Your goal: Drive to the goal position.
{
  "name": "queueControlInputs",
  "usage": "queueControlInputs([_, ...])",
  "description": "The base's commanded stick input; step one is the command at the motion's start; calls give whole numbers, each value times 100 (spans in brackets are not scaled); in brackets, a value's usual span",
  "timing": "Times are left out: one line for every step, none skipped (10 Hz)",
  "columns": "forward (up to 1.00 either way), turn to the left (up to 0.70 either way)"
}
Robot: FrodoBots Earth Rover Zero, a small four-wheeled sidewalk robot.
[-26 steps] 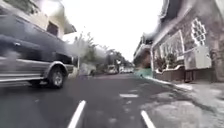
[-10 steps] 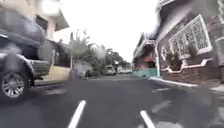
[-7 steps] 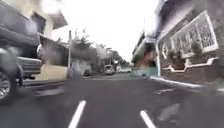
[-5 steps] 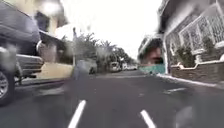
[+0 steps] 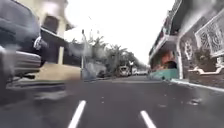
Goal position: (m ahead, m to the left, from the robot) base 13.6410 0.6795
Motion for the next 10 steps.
queueControlInputs([100,-40])
queueControlInputs([100,-40])
queueControlInputs([100,-40])
queueControlInputs([100,-40])
queueControlInputs([100,-40])
queueControlInputs([100,-40])
queueControlInputs([100,-40])
queueControlInputs([100,-40])
queueControlInputs([100,-31])
queueControlInputs([100,-21])
